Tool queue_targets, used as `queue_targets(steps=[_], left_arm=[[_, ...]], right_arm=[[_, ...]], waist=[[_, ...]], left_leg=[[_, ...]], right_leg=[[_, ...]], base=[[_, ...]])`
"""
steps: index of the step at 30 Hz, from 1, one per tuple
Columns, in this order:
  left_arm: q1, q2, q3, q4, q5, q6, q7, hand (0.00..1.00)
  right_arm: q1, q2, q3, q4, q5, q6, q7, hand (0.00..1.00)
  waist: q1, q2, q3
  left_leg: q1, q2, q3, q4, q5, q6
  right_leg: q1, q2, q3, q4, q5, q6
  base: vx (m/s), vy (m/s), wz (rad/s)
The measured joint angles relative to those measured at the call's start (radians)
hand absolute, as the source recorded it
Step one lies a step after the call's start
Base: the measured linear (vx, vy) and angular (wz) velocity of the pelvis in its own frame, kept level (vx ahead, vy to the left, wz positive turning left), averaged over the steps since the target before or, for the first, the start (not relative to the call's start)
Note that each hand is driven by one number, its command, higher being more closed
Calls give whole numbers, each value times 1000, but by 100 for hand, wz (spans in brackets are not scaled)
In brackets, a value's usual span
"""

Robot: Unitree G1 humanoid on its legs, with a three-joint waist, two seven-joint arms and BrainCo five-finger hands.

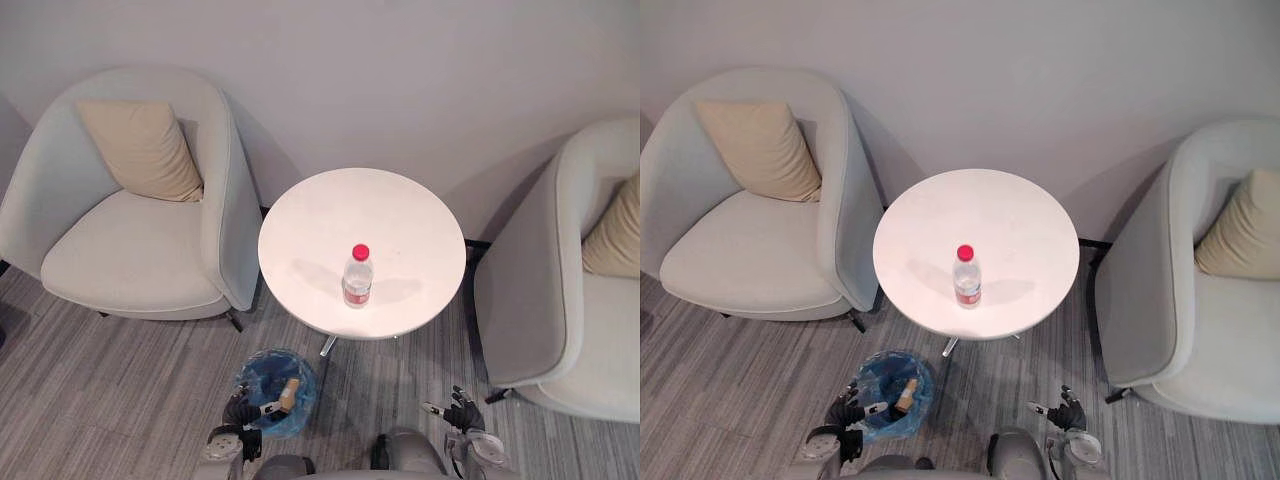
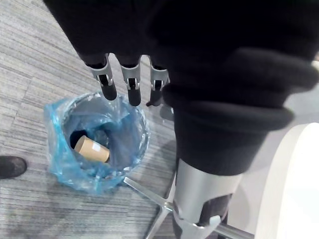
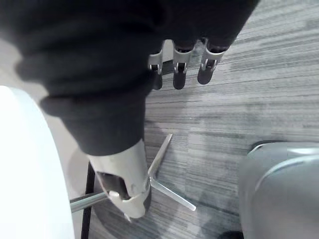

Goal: Gather rubbish on tea table into small bin, then transfer packed bag to large trash can.

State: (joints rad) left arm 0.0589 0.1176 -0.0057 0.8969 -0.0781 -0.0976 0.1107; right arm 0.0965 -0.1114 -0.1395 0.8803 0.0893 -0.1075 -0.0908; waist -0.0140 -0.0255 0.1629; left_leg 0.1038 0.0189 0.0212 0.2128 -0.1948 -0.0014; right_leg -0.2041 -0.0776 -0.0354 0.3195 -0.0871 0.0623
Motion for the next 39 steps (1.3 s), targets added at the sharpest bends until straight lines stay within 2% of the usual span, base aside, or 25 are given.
queue_targets(steps=[1,3,4,5,6,9,18,21,28,30,39], left_arm=[[-4,-29,1,20,0,4,-1,0],[16,-52,8,20,0,1,-2,0],[16,-58,10,21,0,1,-2,0],[12,-65,11,21,0,0,-2,0],[6,-63,13,21,-1,-1,-2,0],[2,-62,15,24,-1,-5,-2,0],[21,-30,11,56,-1,-5,-2,0],[33,-26,8,56,-1,-4,-2,0],[36,-32,-4,48,-1,-4,-1,0],[41,-33,-4,36,-2,-4,-1,0],[61,-32,-4,-6,-1,-6,-3,0]], right_arm=[[5,-19,-7,13,0,2,-1,0],[3,-32,-9,12,0,-1,-1,0],[2,-35,-12,12,0,-1,-1,0],[5,-42,-16,12,1,-1,-1,0],[8,-44,-21,13,1,-1,-2,0],[11,-29,-19,13,1,-1,-1,0],[21,-7,-14,-4,1,-3,-1,0],[21,-1,-7,-15,1,-5,-2,0],[106,-1,-7,-257,-9,-25,-21,0],[126,-2,-8,-328,-25,-40,-26,0],[168,-14,-19,-564,-101,-45,-40,0]], waist=[[5,36,-3],[6,48,-10],[3,66,-19],[0,67,-17],[0,70,-20],[2,68,-26],[6,44,-32],[6,37,-35],[2,29,-33],[2,26,-34],[1,27,-36]], left_leg=[[10,33,-22,18,-23,-31],[7,50,-23,3,-19,-37],[7,52,-25,-16,-17,-39],[-1,53,-31,-49,6,-62],[5,58,-20,-55,11,-58],[10,63,-29,-74,16,-58],[8,48,-49,-108,30,-50],[9,47,-51,-113,34,-52],[17,60,-73,-138,41,-74],[16,67,-73,-141,40,-75],[18,83,-72,-144,43,-78]], right_leg=[[19,22,-16,25,27,-39],[58,40,-23,-35,28,-41],[69,44,-30,-52,29,-43],[82,58,-44,-75,36,-54],[99,62,-48,-97,38,-57],[123,71,-52,-154,61,-62],[223,72,-73,-381,203,-57],[244,73,-74,-419,225,-55],[242,79,-83,-422,221,-60],[238,87,-80,-422,221,-60],[235,107,-72,-419,214,-60]], base=[[333,-190,31],[259,-167,13],[204,-152,15],[118,-93,17],[87,-58,18],[30,-9,7],[-66,37,9],[-103,-14,2],[-92,-26,3],[-56,-25,-5],[10,7,-3]])
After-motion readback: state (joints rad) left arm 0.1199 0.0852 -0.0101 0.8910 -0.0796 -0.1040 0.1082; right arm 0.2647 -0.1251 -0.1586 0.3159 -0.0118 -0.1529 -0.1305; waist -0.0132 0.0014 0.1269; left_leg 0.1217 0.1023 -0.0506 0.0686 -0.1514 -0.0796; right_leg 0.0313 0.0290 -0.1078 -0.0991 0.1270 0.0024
